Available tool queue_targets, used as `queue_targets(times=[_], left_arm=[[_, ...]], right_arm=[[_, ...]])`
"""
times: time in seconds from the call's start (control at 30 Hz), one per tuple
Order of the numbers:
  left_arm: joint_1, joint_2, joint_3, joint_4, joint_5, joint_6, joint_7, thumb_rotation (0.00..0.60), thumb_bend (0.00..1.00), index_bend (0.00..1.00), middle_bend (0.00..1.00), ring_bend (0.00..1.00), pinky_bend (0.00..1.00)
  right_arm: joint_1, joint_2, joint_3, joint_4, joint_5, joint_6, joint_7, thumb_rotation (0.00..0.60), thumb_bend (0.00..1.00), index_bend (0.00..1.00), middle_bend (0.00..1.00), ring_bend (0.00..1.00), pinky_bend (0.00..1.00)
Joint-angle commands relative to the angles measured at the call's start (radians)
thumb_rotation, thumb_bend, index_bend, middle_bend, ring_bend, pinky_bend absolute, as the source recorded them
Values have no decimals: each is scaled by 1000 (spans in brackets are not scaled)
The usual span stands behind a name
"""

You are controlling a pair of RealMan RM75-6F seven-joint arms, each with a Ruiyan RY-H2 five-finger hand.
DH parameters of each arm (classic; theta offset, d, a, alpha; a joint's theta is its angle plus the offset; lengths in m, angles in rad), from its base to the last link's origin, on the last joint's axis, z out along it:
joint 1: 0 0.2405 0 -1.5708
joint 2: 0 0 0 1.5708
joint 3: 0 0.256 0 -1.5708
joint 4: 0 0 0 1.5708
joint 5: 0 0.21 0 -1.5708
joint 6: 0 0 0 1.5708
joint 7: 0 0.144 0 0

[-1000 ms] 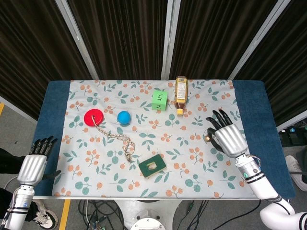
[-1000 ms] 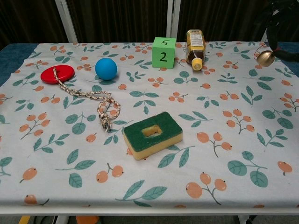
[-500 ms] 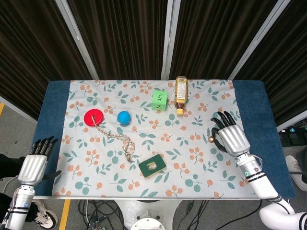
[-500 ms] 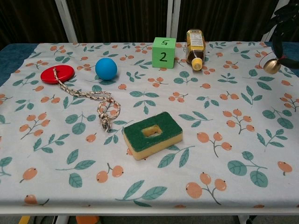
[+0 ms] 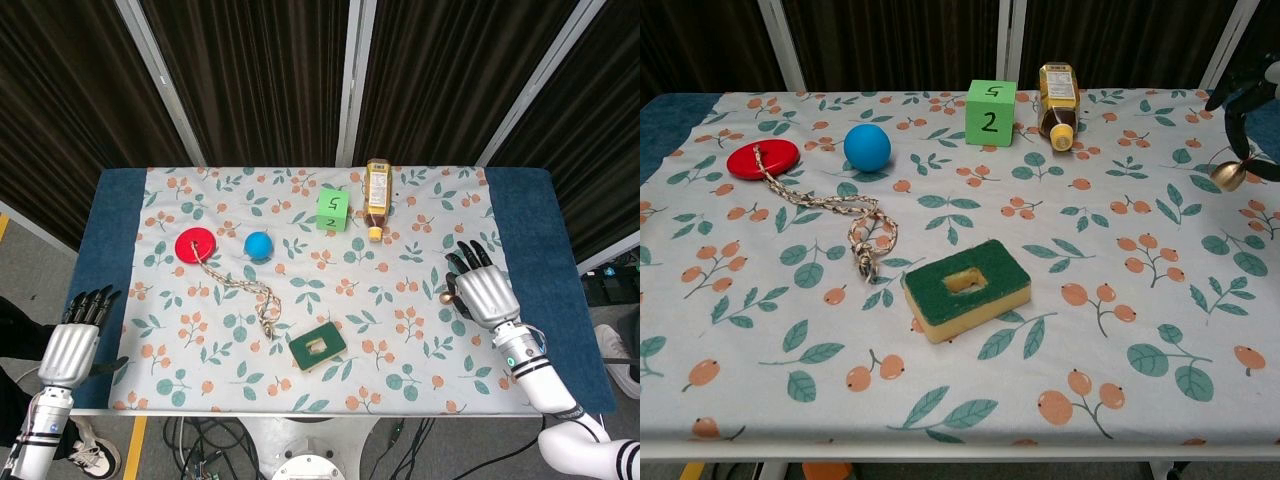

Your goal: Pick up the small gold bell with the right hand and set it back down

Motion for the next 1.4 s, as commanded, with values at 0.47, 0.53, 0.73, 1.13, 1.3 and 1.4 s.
queue_targets(times=[0.47,0.53,0.73,1.13,1.3,1.4], left_arm=[[7,1,0,13,0,10,-18,600,0,0,0,0,6],[8,1,0,15,0,10,-20,600,0,0,0,0,6],[8,-1,0,18,0,9,-23,600,0,0,0,0,6],[8,0,-1,16,3,12,-21,600,0,0,0,0,6],[8,7,-4,3,3,16,-14,600,0,0,0,0,6],[5,13,-7,-13,6,18,-6,600,0,0,0,0,6]], right_arm=[[71,-142,-24,142,92,-101,-102,600,406,895,181,0,0],[73,-140,-26,140,94,-100,-103,600,396,885,181,0,0],[82,-130,-36,133,113,-121,-116,600,290,723,146,0,0],[24,-40,-29,38,79,5,-34,600,4,0,0,0,0],[-97,42,-75,-28,-52,207,86,600,1,0,0,0,0],[-191,60,-124,-13,-135,339,195,600,1,0,0,0,0]])
